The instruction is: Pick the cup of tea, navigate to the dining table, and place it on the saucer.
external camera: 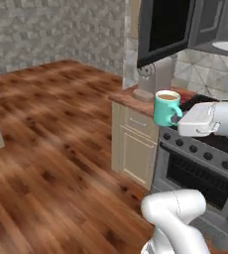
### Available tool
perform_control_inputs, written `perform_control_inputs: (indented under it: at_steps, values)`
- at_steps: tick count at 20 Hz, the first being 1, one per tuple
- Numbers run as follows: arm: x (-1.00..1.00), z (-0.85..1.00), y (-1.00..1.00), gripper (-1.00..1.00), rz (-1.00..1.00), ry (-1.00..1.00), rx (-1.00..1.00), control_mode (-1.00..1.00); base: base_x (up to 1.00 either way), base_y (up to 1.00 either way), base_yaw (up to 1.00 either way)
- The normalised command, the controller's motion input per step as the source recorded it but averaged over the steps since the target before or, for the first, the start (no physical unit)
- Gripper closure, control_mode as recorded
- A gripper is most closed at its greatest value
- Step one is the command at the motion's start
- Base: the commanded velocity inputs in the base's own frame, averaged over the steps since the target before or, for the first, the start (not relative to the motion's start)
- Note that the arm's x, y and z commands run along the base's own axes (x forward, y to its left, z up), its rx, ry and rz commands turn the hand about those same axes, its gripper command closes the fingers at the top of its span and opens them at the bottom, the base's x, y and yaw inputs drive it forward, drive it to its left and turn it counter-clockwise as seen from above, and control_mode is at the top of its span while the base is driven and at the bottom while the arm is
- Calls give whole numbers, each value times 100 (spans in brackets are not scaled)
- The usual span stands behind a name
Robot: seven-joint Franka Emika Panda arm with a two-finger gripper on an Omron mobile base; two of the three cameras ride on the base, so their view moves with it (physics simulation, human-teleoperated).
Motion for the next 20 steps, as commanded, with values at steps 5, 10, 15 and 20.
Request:
perform_control_inputs:
  at_steps: [5,10,15,20]
  values:
    - [0,0,0,100,0,0,0,100,-9,-15,83]
    - [0,0,0,100,0,0,0,100,-2,-16,81]
    - [0,0,0,100,0,0,0,100,-2,-18,75]
    - [0,0,0,100,0,0,0,100,-4,-16,62]
